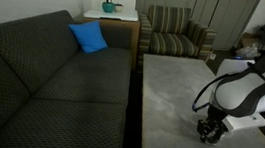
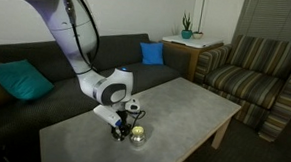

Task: Take the lid off the silver container

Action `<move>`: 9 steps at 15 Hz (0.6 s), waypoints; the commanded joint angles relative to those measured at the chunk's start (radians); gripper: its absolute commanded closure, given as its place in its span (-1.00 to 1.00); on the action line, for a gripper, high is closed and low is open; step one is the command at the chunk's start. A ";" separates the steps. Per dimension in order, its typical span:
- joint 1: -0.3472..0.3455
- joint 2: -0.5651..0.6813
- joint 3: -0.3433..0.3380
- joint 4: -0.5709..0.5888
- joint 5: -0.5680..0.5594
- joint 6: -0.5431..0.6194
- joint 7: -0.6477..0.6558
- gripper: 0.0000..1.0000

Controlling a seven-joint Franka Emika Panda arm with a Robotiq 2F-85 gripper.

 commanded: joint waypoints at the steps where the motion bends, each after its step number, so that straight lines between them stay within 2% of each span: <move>1: -0.051 0.098 0.032 0.135 0.014 -0.049 -0.046 0.12; 2: -0.055 0.029 0.034 0.042 0.014 -0.028 -0.049 0.12; 3: -0.059 0.021 0.041 0.031 0.014 -0.036 -0.057 0.12; 6: -0.062 0.019 0.051 0.016 0.011 -0.079 -0.074 0.12; 9: -0.054 0.050 0.050 0.056 0.013 -0.130 -0.069 0.12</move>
